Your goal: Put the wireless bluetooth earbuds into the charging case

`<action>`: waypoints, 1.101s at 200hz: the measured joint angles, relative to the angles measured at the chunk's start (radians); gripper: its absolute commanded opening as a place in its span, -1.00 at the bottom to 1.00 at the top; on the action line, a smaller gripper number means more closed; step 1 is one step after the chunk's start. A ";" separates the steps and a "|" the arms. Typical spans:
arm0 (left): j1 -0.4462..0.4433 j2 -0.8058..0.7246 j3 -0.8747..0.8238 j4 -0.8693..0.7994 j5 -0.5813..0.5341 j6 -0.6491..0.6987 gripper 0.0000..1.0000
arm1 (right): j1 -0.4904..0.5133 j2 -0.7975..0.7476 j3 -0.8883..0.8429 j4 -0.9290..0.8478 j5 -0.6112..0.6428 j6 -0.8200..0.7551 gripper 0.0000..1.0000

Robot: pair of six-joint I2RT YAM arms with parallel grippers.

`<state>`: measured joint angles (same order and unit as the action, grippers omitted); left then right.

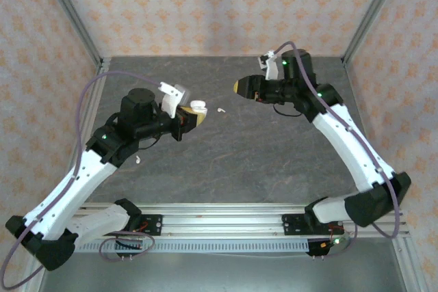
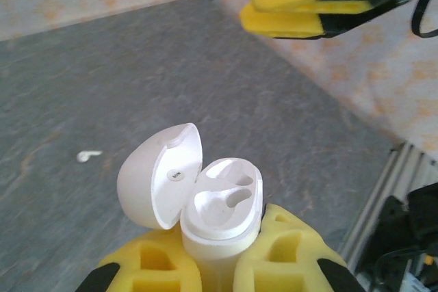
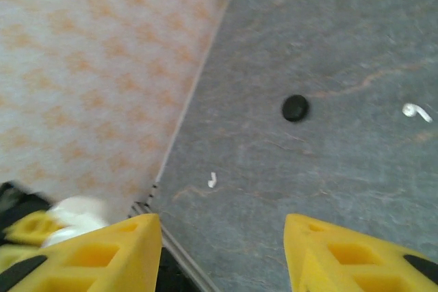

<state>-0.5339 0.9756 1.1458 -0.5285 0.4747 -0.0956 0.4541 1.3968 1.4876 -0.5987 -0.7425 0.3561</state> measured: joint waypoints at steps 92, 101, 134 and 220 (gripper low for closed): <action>0.000 -0.267 -0.012 -0.201 -0.281 0.015 -1.00 | 0.367 0.675 0.322 -0.006 0.114 0.066 -0.38; 0.000 -0.277 -0.004 -0.217 -0.300 0.014 -1.00 | 0.402 0.747 0.393 -0.016 0.124 0.069 -0.40; 0.000 -0.307 0.012 -0.253 -0.357 -0.011 -1.00 | 0.514 0.938 0.607 -0.040 0.173 0.093 -0.38; 0.000 -0.389 0.011 -0.294 -0.413 -0.064 -1.00 | 0.706 1.161 0.914 -0.046 0.358 0.055 -0.06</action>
<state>-0.5339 0.5865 1.1572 -0.8223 0.0616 -0.1600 1.1606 2.5576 2.4012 -0.6449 -0.3843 0.4107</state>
